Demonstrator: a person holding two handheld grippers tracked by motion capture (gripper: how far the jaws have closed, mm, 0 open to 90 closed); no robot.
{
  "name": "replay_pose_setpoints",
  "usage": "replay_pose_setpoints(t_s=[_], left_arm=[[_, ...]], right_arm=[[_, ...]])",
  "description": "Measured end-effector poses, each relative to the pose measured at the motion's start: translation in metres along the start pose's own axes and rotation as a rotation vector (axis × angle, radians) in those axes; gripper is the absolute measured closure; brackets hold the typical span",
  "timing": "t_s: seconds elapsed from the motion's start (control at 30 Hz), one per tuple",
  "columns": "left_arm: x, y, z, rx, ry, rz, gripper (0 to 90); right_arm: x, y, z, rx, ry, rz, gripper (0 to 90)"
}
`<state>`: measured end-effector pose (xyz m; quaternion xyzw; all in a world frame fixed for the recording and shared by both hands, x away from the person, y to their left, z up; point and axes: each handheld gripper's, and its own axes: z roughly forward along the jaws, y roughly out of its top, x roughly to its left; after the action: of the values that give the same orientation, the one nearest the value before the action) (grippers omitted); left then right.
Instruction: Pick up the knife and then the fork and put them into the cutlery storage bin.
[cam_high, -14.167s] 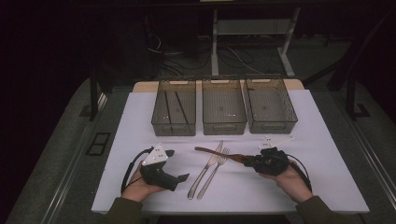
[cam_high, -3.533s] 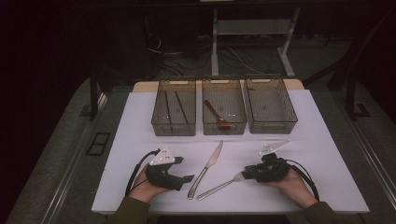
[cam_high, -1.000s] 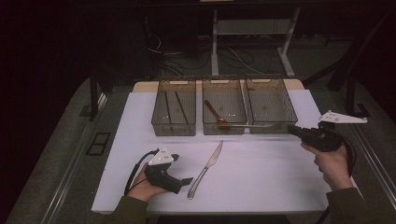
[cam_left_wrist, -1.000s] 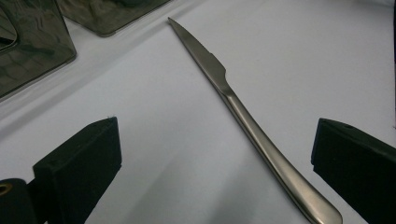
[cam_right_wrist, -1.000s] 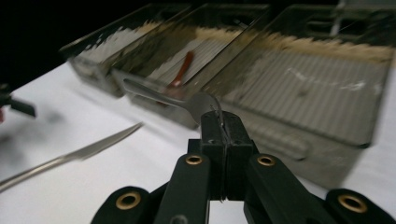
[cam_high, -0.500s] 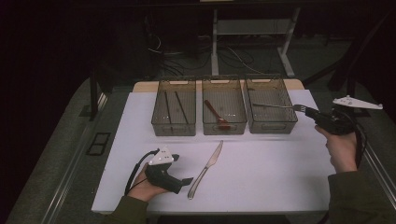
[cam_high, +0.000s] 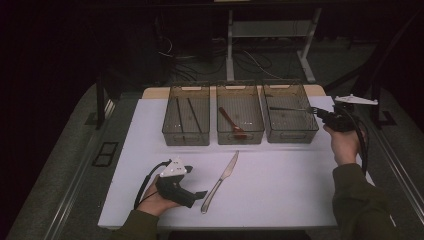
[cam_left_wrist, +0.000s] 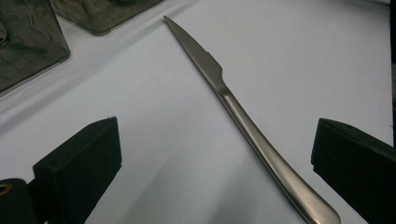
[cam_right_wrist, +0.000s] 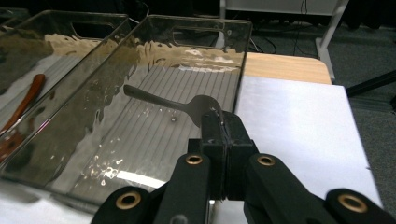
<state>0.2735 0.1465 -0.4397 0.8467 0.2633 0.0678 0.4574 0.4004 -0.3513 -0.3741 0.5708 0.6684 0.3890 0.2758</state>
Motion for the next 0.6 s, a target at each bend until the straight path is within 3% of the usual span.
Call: replay_pose_setpoints(t_s=[0.3,0.5,0.6], left_arm=[[0.000,0.001,0.000,0.000,-0.005,0.007,1.1],[-0.001,0.001,0.001,0.002,-0.005,0.006,1.1],[-0.001,0.001,0.001,0.002,-0.003,0.009,1.1]], right_arm=[[0.018,-0.002,0.018,0.057,-0.025,-0.063,89.3],[0.017,-0.003,0.013,0.087,0.017,-0.071,86.9],[0.016,-0.002,0.008,0.090,0.039,-0.068,76.9]])
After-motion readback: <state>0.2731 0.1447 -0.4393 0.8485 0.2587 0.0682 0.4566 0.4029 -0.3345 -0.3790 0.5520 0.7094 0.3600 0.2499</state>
